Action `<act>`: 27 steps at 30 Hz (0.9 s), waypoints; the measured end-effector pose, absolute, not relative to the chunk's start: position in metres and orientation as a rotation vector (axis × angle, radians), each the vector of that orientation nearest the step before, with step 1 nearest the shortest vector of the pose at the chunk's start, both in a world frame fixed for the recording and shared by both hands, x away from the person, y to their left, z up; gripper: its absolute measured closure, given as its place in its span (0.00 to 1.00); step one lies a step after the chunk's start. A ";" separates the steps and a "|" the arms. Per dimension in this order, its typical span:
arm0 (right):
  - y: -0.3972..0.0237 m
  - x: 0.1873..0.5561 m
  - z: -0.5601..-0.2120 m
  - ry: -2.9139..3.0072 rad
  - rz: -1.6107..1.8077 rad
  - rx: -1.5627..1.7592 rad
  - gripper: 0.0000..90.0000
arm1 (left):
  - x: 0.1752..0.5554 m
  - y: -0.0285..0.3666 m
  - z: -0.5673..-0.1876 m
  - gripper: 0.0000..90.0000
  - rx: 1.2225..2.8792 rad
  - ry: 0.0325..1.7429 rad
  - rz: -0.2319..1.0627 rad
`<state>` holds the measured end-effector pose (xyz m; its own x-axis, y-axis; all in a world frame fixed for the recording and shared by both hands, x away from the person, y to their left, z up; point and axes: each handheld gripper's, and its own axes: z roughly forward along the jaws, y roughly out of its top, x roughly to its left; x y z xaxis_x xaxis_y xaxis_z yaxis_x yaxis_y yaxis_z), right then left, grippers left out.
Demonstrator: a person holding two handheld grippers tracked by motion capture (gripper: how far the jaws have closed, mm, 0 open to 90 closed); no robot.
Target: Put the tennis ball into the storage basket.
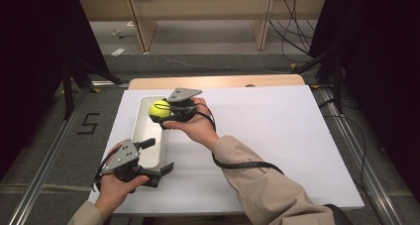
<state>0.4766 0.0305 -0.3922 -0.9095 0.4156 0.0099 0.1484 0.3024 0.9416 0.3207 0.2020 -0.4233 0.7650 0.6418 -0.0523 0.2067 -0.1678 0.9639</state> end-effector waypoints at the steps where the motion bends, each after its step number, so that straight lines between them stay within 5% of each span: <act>1: 0.031 0.477 -0.392 2.334 1.649 0.516 0.31 | 0.321 0.202 -0.423 0.00 1.733 0.670 0.440; 27: 0.045 0.482 -0.396 2.370 1.626 0.502 0.31 | 0.320 0.202 -0.423 0.00 1.735 0.666 0.439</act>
